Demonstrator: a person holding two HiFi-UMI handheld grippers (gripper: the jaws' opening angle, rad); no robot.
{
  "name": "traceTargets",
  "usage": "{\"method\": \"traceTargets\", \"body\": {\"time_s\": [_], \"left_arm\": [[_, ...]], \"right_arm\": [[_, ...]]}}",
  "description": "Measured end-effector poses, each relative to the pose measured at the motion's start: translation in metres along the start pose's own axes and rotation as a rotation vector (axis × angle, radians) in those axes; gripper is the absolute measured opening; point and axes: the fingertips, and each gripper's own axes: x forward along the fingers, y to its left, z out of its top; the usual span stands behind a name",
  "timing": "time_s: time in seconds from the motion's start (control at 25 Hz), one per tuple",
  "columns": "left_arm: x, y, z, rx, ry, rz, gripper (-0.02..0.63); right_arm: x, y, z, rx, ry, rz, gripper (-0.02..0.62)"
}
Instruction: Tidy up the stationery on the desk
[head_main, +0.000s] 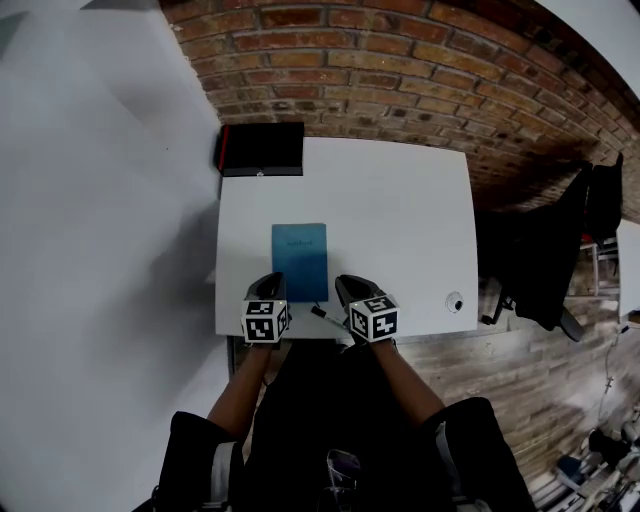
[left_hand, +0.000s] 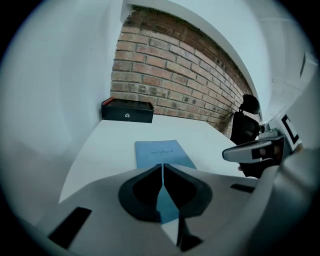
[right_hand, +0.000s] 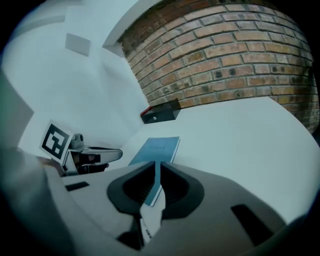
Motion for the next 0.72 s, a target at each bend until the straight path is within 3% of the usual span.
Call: {"method": "traceTargets", "body": {"time_s": [0.48,0.72], "left_arm": [[-0.068,-0.055,-0.024,0.032,-0.093,-0.020,0.014],[-0.095,-0.082,-0.056,0.044,-0.078,-0.055,0.015]], "right_arm": [[-0.071,0.027,-0.056,-0.178,-0.042,0.000,0.048],[-0.080,0.037,-0.099,-0.377,0.037,-0.003,0.049]]}}
